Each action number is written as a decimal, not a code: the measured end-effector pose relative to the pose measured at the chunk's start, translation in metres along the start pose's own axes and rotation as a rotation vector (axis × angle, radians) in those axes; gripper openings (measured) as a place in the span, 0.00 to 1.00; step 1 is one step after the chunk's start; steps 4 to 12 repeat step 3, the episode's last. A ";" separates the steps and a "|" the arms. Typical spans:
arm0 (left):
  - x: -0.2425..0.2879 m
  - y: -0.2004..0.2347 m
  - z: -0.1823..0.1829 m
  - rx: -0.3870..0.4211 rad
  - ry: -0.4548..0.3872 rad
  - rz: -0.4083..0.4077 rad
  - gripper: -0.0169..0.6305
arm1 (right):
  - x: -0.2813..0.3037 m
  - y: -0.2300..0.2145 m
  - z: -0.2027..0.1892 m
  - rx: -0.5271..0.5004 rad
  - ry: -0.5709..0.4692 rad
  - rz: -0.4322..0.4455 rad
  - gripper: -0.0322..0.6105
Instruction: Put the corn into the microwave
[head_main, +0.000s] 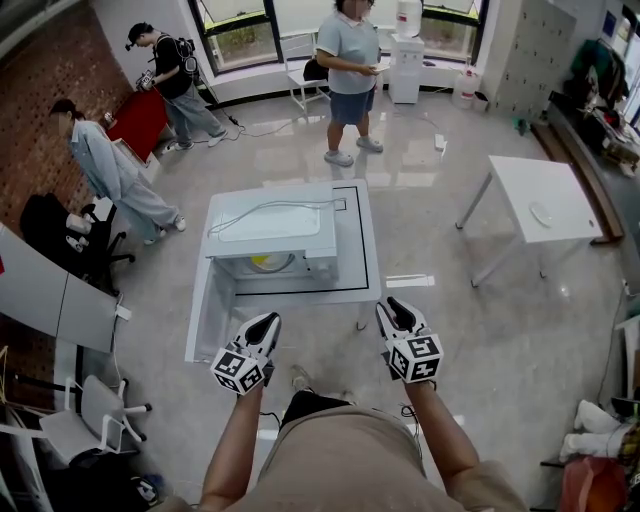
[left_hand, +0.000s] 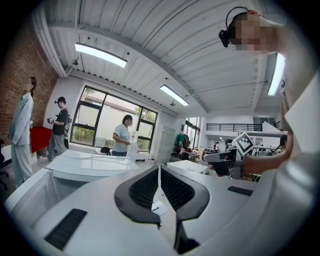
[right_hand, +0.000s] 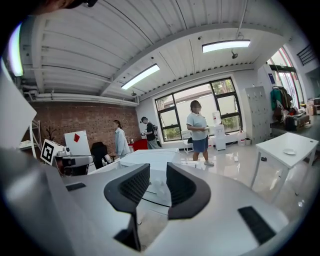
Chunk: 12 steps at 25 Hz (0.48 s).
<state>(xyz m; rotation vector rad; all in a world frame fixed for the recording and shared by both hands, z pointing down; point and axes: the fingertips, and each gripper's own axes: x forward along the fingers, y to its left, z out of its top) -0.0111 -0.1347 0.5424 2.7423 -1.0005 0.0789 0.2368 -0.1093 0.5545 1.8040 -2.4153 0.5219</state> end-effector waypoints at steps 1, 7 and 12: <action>0.000 0.000 0.000 0.000 0.001 -0.001 0.04 | -0.001 -0.002 -0.001 0.003 0.002 -0.006 0.22; 0.000 -0.001 -0.001 0.000 0.002 -0.004 0.04 | -0.003 -0.004 -0.003 0.011 0.003 -0.014 0.22; 0.000 -0.001 -0.001 0.000 0.002 -0.004 0.04 | -0.003 -0.004 -0.003 0.011 0.003 -0.014 0.22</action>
